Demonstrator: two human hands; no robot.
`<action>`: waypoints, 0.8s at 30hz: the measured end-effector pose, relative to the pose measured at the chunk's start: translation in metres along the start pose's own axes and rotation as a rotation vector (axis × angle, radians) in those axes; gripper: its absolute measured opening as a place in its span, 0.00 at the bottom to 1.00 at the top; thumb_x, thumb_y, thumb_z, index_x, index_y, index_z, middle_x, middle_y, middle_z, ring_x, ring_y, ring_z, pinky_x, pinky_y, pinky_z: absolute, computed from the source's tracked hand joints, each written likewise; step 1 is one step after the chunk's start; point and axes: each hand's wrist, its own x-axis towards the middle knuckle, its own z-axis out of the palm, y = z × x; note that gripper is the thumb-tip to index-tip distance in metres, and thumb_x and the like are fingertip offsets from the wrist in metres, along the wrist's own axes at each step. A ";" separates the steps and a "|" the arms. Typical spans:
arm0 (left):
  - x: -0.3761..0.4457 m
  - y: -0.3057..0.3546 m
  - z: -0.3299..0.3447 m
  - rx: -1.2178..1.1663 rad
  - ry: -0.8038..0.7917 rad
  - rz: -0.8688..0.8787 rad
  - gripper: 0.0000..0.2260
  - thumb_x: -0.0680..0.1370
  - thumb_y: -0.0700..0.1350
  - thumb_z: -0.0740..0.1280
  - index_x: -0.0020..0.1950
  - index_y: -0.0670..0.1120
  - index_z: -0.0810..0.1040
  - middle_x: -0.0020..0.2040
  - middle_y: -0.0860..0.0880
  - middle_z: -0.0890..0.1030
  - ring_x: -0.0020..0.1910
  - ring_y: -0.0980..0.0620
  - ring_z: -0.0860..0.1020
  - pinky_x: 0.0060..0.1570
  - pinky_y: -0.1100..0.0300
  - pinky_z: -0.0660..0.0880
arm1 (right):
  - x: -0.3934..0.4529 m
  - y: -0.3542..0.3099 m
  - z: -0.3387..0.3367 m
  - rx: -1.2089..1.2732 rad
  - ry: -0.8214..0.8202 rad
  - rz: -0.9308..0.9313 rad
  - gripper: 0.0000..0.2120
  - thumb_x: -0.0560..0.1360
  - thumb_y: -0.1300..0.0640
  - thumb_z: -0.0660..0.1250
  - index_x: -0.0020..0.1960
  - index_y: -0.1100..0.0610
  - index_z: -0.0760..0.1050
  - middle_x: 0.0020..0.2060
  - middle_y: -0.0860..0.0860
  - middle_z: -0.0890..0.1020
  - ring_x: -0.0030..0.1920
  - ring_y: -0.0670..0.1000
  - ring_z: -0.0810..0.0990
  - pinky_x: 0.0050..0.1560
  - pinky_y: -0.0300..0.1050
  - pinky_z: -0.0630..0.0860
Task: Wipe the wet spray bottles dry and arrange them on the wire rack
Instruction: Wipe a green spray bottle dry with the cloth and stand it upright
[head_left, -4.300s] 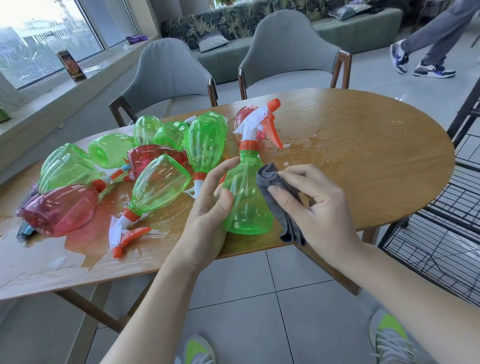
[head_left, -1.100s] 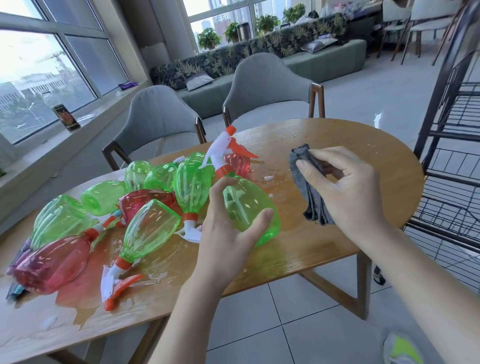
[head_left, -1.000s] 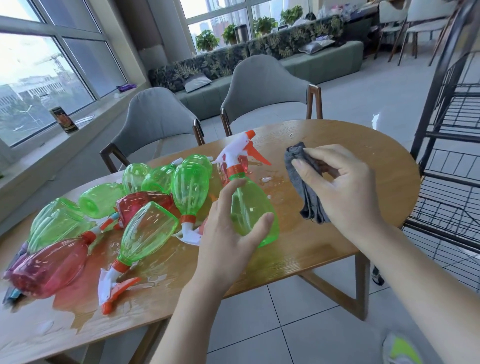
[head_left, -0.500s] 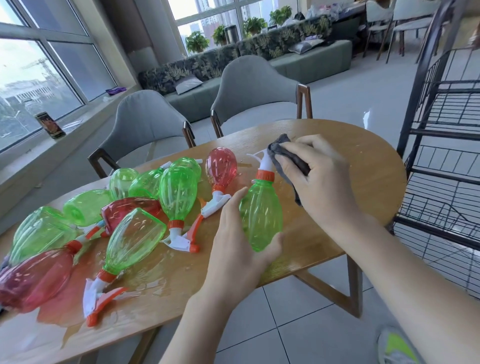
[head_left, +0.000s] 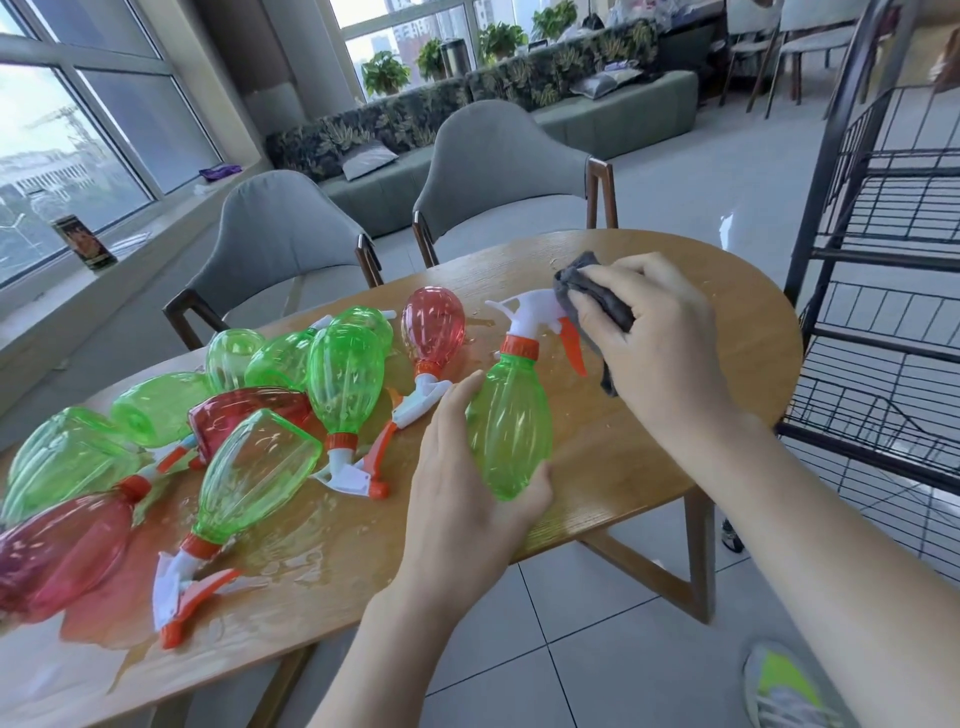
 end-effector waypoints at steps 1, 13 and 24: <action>0.000 0.000 -0.001 -0.005 -0.001 -0.008 0.39 0.72 0.55 0.75 0.80 0.54 0.64 0.73 0.63 0.71 0.74 0.71 0.65 0.70 0.78 0.58 | -0.001 0.003 0.000 -0.017 0.020 0.013 0.09 0.79 0.62 0.72 0.57 0.63 0.84 0.48 0.58 0.81 0.44 0.46 0.75 0.51 0.22 0.66; 0.002 -0.001 -0.002 -0.069 0.035 -0.103 0.38 0.74 0.47 0.80 0.80 0.54 0.65 0.71 0.60 0.73 0.66 0.81 0.65 0.63 0.82 0.60 | -0.026 -0.008 0.009 0.000 -0.066 -0.041 0.09 0.76 0.64 0.75 0.55 0.62 0.85 0.46 0.56 0.81 0.42 0.52 0.79 0.46 0.35 0.71; 0.004 -0.005 -0.008 -0.089 0.091 -0.147 0.37 0.74 0.48 0.80 0.80 0.55 0.66 0.67 0.65 0.74 0.66 0.74 0.69 0.62 0.80 0.62 | -0.043 -0.003 0.007 -0.010 -0.152 -0.044 0.08 0.74 0.65 0.76 0.53 0.61 0.85 0.44 0.56 0.81 0.40 0.54 0.79 0.44 0.43 0.74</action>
